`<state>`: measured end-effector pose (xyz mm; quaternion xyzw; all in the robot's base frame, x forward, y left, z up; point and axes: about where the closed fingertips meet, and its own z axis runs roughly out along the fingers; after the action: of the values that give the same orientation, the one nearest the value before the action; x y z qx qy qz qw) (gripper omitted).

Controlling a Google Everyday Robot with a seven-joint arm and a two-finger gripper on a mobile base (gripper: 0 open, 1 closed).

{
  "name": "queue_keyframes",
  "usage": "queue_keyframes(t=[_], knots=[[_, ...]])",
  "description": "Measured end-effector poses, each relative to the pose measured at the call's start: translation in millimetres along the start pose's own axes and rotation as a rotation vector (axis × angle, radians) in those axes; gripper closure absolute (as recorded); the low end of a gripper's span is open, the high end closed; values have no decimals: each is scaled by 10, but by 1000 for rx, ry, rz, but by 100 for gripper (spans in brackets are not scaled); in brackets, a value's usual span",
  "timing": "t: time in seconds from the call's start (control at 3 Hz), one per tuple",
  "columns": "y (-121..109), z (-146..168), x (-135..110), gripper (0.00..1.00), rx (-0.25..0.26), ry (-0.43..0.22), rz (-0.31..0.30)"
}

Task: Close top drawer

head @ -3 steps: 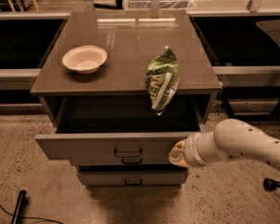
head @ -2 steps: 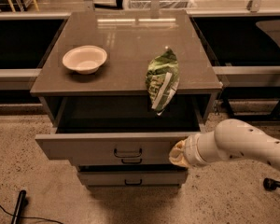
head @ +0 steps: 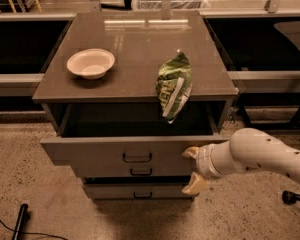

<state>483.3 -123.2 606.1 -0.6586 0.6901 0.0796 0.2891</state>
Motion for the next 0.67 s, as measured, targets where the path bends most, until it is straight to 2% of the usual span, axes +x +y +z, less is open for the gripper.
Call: queue_keyframes(t=[0.33,0.67], knots=[[0,0,0,0,0,0,0],[0,0,-1,0,0,0,0]])
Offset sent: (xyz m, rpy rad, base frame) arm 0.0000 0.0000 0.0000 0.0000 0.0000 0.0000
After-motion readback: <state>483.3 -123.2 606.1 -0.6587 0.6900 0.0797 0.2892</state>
